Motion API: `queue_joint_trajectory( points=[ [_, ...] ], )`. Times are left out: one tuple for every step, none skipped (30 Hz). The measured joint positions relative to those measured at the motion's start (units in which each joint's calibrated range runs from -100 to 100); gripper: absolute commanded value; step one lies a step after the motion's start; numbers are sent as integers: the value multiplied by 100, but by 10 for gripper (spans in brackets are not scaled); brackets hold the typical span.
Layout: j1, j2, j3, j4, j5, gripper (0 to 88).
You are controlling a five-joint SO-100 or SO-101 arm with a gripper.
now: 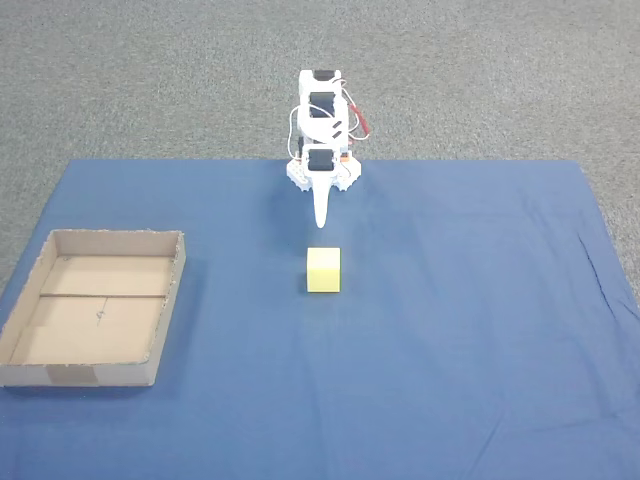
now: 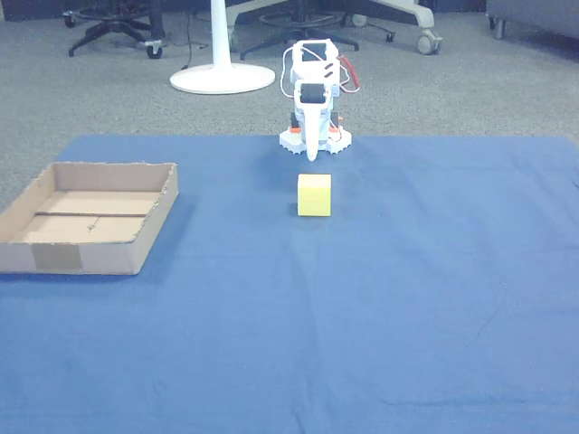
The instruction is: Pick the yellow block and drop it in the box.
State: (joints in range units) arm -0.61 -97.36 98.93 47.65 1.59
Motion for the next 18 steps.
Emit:
queue_joint_trajectory(
  points=[
    [0,0,0,0,0,2],
    [0,0,0,0,0,2],
    [0,0,0,0,0,2],
    [0,0,0,0,0,2],
    [0,0,0,0,0,2],
    [0,0,0,0,0,2],
    [0,0,0,0,0,2],
    [0,0,0,0,0,2],
    [0,0,0,0,0,2],
    [0,0,0,0,0,2],
    [0,0,0,0,0,2],
    [0,0,0,0,0,35],
    [0,0,0,0,0,90],
    [0,0,0,0,10,140],
    [-16,0,0,24,34,178],
    [-41,94,-142,94,24,218],
    [57,401,-409,306,-15,259],
    [123,750,-915,635,-68,284]
  ],
)
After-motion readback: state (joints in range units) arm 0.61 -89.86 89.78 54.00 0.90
